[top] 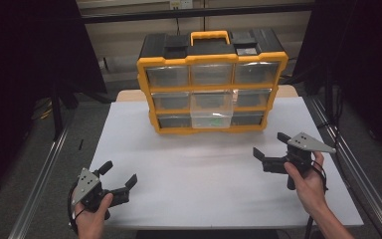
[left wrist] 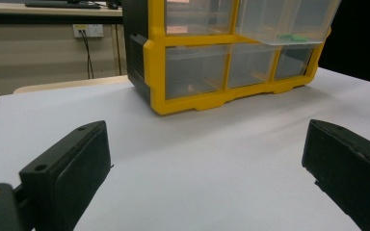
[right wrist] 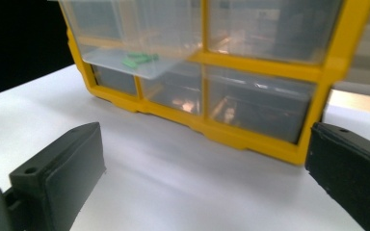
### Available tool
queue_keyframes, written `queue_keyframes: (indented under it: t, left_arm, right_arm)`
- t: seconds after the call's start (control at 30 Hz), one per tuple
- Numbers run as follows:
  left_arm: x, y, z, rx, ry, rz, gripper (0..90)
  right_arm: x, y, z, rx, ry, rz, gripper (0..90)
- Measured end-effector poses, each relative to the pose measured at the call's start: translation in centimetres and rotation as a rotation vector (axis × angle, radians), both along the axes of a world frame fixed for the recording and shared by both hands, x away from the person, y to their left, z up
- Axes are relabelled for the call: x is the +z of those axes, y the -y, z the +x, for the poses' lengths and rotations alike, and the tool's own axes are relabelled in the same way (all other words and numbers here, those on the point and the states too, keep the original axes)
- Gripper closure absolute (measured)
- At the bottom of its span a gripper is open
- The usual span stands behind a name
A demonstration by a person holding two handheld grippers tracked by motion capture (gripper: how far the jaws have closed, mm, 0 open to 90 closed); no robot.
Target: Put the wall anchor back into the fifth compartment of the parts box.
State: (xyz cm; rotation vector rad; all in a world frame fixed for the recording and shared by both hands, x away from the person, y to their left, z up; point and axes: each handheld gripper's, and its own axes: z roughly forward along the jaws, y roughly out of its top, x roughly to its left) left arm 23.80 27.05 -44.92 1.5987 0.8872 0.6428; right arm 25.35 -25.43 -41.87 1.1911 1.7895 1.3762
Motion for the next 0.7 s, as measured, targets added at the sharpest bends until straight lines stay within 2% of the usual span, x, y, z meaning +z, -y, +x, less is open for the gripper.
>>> queue_keyframes:
  t: [0.17, 0.27, 0.33, 0.47, 0.67, 0.7]
  left_arm:
    - [0.0, -0.1, 0.0, 0.003, 0.000, 0.005, 3.1]
    - [0.0, -0.1, -0.1, 0.002, 0.001, 0.008, 3.2]
    - [-0.1, -0.1, 0.0, -0.004, 0.000, 0.004, 3.1]
    - [0.0, -0.2, 0.0, -0.002, -0.003, 0.008, 3.1]
    - [0.0, -0.1, 0.0, -0.005, -0.006, 0.003, 3.2]
    - [0.1, -0.1, 0.0, -0.002, -0.002, 0.002, 3.2]
  right_arm:
    - [-1.0, 1.0, -1.4, -0.018, 0.008, -0.036, 0.2]
    - [-2.0, 2.1, -2.4, -0.057, -0.003, -0.014, 0.0]
    - [-2.5, 2.8, -2.9, -0.075, -0.005, -0.021, 0.4]
    - [-3.2, 3.6, -3.8, -0.123, 0.023, -0.029, 0.5]
    - [-3.7, 4.1, -4.4, -0.136, 0.019, 0.050, 1.1]
    - [-3.6, 4.1, -4.3, -0.133, 0.020, 0.047, 0.8]
